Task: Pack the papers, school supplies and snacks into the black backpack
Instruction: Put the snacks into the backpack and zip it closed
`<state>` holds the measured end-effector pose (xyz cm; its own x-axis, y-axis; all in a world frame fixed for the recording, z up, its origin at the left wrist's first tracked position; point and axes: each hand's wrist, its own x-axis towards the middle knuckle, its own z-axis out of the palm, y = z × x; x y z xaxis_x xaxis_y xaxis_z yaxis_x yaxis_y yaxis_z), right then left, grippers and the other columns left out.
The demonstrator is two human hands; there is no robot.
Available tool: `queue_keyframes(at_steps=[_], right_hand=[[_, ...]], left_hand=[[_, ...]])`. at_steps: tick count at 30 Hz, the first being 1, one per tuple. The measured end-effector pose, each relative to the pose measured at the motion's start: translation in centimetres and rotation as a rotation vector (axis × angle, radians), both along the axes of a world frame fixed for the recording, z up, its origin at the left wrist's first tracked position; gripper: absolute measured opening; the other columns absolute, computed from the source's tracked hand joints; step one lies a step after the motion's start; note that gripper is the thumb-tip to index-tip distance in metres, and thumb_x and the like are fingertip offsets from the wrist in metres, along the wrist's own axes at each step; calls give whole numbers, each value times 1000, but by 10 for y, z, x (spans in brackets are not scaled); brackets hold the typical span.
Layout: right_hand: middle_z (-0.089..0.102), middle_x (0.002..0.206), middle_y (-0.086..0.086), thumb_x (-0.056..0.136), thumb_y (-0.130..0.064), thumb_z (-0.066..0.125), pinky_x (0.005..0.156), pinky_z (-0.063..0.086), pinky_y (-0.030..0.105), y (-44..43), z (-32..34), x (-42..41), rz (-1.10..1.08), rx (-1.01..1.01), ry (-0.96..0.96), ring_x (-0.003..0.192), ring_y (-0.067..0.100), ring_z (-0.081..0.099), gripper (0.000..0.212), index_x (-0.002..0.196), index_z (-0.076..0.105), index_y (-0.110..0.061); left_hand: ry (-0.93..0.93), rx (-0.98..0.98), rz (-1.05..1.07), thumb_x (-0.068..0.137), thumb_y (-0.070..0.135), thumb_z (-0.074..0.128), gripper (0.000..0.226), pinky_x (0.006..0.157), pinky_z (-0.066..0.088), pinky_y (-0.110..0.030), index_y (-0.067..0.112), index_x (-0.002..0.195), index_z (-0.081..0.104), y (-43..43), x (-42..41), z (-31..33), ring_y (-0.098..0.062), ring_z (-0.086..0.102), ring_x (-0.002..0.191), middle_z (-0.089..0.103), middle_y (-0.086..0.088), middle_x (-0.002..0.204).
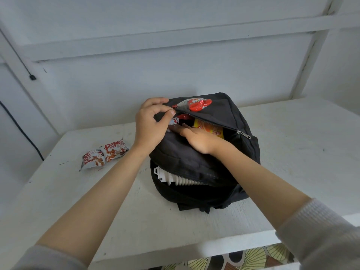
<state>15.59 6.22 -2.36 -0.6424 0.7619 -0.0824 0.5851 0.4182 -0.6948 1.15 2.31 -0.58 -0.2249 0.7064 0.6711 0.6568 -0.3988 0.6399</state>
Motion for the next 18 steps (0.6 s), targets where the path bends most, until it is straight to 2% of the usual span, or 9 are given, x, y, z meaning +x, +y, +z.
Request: queue_keyframes(at_steps=[3, 6, 9, 12, 15, 18], right_hand=[[21, 156, 5, 97, -44, 17, 114, 17, 35, 3, -3, 1, 8, 31, -31, 143, 20, 18, 54, 146, 32, -28], [44, 145, 2, 95, -31, 25, 108, 29, 29, -1, -6, 8, 16, 26, 148, 131, 15, 40, 48, 136, 50, -24], [52, 137, -1, 88, -30, 24, 107, 32, 27, -2, -5, 12, 51, 16, 238, 124, 11, 46, 52, 128, 57, -24], [47, 142, 3, 99, -26, 22, 105, 29, 27, 3, -5, 8, 41, 76, 93, 131, 17, 39, 46, 133, 53, -24], [35, 150, 8, 101, -40, 21, 101, 23, 28, 9, 0, 3, -12, 103, -98, 137, 23, 31, 50, 139, 45, -19], [13, 158, 4, 101, -45, 15, 112, 9, 31, 5, 6, 1, 23, 90, -189, 145, 20, 10, 53, 149, 24, -25]], left_hand=[[20, -5, 5, 82, 10, 68, 13, 85, 35, -2, 23, 81, 68, 1, -2, 2, -4, 52, 101, 59, 7, 104], [32, -4, 3, 81, 10, 69, 12, 86, 36, -4, 23, 81, 68, 1, -3, 2, -5, 53, 101, 59, 8, 105], [51, 3, 8, 81, 10, 68, 13, 87, 36, -4, 23, 82, 68, 1, -2, 1, -6, 53, 101, 58, 8, 105], [46, 11, 15, 81, 10, 68, 14, 88, 37, -7, 24, 82, 68, 0, -2, 0, -7, 54, 101, 59, 8, 105], [55, 18, 22, 80, 9, 69, 14, 87, 38, -7, 23, 83, 69, -1, -2, 0, -9, 55, 101, 59, 7, 104], [65, 11, 28, 81, 11, 69, 11, 87, 37, -6, 21, 85, 70, -2, -3, 1, -11, 55, 102, 59, 7, 103]])
